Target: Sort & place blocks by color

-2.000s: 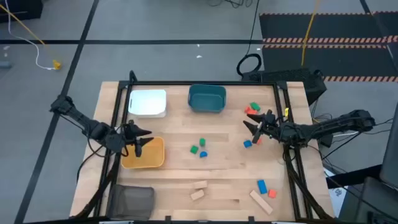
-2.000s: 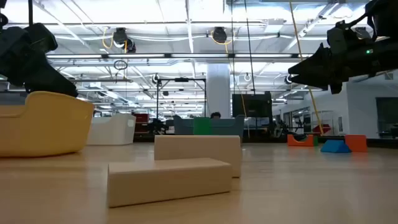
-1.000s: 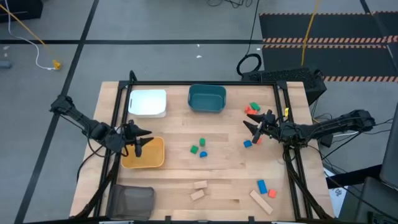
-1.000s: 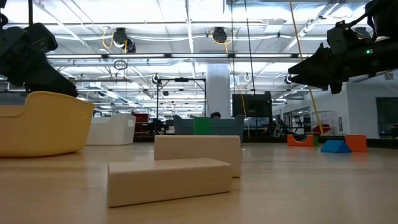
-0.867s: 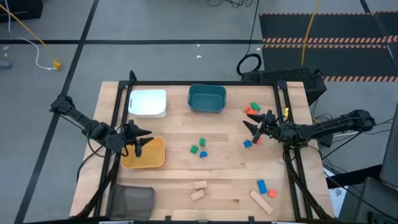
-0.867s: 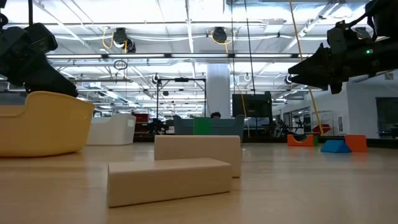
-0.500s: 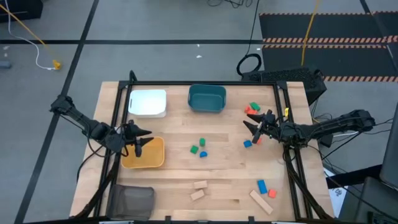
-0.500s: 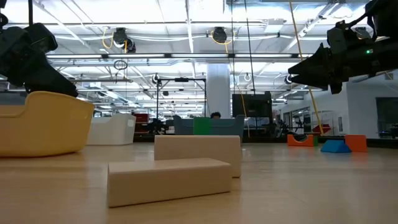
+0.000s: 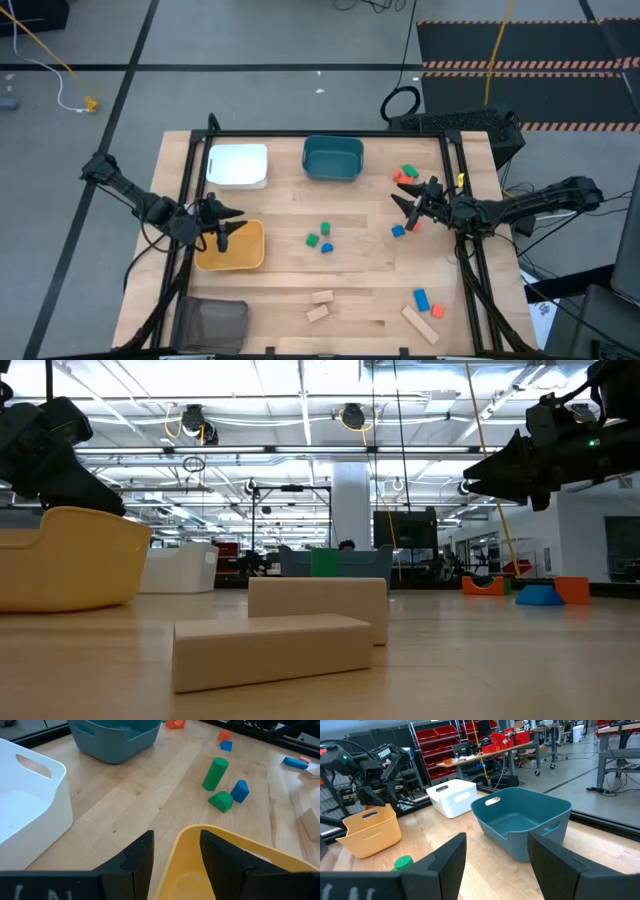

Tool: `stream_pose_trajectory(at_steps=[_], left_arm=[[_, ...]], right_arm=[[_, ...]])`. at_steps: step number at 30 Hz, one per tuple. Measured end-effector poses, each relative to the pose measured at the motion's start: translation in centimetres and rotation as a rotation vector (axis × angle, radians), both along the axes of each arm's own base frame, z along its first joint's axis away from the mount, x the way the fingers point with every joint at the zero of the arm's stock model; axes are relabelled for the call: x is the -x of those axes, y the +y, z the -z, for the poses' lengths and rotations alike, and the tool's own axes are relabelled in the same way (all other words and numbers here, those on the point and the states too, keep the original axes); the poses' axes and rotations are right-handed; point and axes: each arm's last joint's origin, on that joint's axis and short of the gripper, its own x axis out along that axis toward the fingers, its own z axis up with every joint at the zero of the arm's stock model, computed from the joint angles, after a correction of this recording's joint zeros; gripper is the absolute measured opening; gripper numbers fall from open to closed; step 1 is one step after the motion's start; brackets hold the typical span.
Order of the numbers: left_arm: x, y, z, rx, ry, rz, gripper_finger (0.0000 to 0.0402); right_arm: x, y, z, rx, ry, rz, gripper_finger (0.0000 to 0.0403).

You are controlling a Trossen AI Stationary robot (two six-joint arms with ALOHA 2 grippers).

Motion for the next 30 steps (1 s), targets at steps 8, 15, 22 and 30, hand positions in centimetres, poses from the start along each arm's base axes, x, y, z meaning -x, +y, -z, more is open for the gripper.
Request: stream_pose_trajectory(at_steps=[8, 15, 22, 30], left_arm=[[0.00, 0.00, 0.00, 0.000, 0.000, 0.000, 0.0161], [0.00, 0.00, 0.00, 0.000, 0.000, 0.000, 0.0161], [0.00, 0.00, 0.00, 0.000, 0.000, 0.000, 0.0161], [0.00, 0.00, -0.01, 0.000, -0.001, 0.000, 0.0161]], right_arm=[[0.00, 0.00, 0.00, 0.000, 0.000, 0.000, 0.0203], [0.00, -0.01, 0.00, 0.005, 0.003, 0.002, 0.0203], [0.00, 0.00, 0.00, 0.007, 0.004, -0.001, 0.0203], [-0.01, 0.00, -0.08, 0.006, -0.004, 0.000, 0.0203]])
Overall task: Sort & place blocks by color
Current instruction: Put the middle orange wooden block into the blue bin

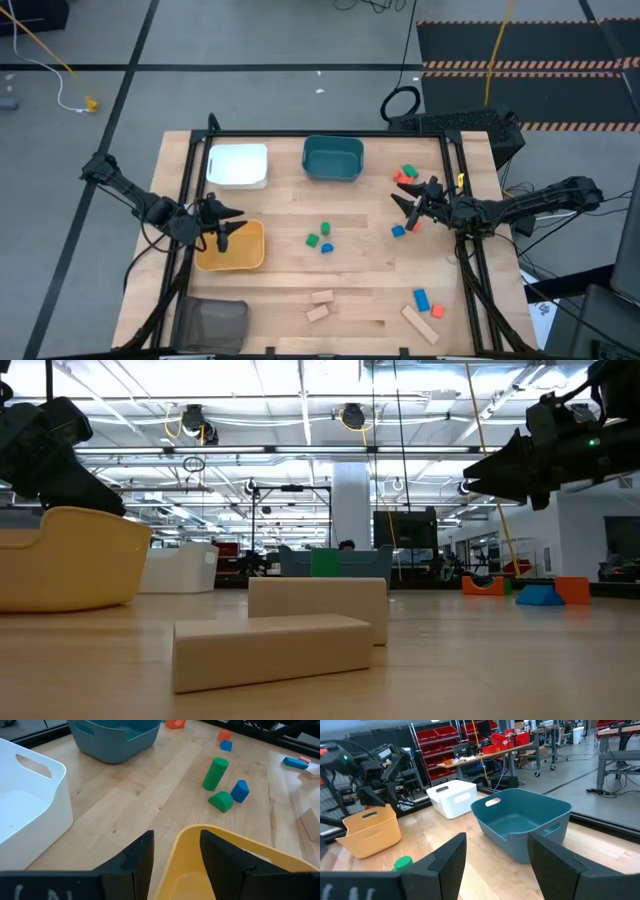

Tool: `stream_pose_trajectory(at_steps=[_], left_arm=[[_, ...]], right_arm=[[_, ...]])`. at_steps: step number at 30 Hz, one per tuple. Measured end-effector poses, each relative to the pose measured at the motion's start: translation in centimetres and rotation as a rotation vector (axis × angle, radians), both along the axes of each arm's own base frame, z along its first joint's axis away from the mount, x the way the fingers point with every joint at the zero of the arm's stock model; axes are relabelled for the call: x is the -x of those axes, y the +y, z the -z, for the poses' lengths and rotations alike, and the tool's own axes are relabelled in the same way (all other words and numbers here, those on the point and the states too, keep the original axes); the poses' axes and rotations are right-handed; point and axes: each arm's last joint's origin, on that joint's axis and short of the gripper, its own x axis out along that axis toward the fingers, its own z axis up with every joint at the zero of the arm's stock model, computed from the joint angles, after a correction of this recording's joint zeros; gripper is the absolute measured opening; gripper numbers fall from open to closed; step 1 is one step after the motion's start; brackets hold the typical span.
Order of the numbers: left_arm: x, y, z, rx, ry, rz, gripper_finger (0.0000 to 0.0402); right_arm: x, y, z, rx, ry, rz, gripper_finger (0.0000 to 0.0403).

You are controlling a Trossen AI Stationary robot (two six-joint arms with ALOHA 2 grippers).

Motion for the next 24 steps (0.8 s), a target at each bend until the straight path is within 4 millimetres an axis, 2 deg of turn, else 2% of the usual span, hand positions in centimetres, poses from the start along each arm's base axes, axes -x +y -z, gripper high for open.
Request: stream_pose_trajectory(at_steps=[4, 11, 24], left_arm=[[0.0, 0.0, 0.0, -0.001, 0.000, 0.000, 0.0161], [0.0, 0.0, 0.0, 0.000, 0.001, 0.000, 0.0161], [0.0, 0.0, 0.0, 0.000, 0.001, 0.000, 0.0161]], right_arm=[[0.0, 0.0, -0.5, -0.037, -0.074, 0.003, 0.0203], [0.0, 0.0, -1.6, -0.005, -0.160, 0.001, 0.0203], [0.0, 0.0, -1.5, -0.062, -0.185, -0.002, 0.0203]])
